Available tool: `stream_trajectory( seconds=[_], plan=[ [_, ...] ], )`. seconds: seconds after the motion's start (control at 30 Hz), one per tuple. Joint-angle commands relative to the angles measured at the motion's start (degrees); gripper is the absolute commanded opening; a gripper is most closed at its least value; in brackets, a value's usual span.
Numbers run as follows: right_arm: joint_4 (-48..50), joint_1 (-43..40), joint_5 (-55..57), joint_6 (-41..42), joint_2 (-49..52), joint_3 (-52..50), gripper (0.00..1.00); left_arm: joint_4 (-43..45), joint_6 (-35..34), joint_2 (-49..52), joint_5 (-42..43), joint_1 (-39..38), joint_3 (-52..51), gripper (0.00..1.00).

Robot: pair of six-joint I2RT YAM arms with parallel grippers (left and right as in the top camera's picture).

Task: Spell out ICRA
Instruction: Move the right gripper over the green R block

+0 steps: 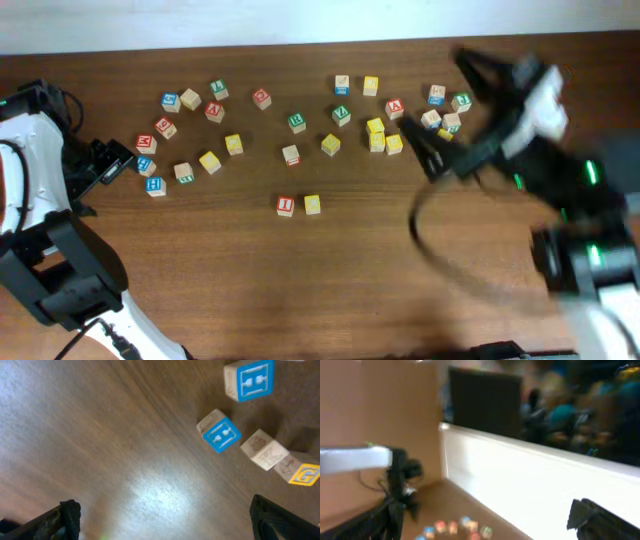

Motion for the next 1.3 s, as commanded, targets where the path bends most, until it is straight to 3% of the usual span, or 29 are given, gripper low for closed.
stream_trajectory(
  seconds=[0.0,0.13,0.23,0.33,0.47,0.63,0.77,0.83,0.93,1.27],
  plan=[
    [-12.02,5.6,-6.54,-2.12,16.55,17.35,0.98,-0.07,-0.55,-1.73,-0.22,0.2,0.57,0.99],
    [-38.99,13.86,4.7,-12.59,39.74,42.14,0.98,-0.07,-0.55,-1.73,-0.22,0.2,0.57,0.99],
    [-46.73,15.91,14.88,-13.73,48.24,46.77,0.98,-0.07,-0.55,-1.73,-0.22,0.2,0.57,0.99],
    [-49.0,15.91,13.2,-11.8,50.9,46.77,0.98,-0.07,-0.55,-1.73,-0.22,0.2,0.57,0.99],
    [-45.27,16.98,15.87,-11.47,52.11,46.77,0.98,-0.07,-0.55,-1.73,-0.22,0.2,0.57,0.99],
    [-42.4,22.36,39.67,-6.56,59.32,46.77,0.98,-0.07,-0.55,-1.73,-0.22,0.2,0.57,0.99],
    [-34.45,23.8,48.61,-3.21,65.61,46.77,1.0,-0.07,-0.52,-1.73,-0.22,0.2,0.57,0.99],
    [-32.33,23.8,48.98,-1.46,69.0,46.77,1.0,-0.07,-0.55,-1.73,-0.22,0.22,0.57,0.99],
    [-31.23,23.8,46.4,-1.51,73.18,46.77,0.86,-0.07,-0.52,-1.73,-0.22,0.2,0.57,0.99],
    [-29.24,24.22,43.56,-1.77,79.93,46.69,0.83,-0.07,-0.55,-1.73,-0.22,0.2,0.57,0.99]
  ],
)
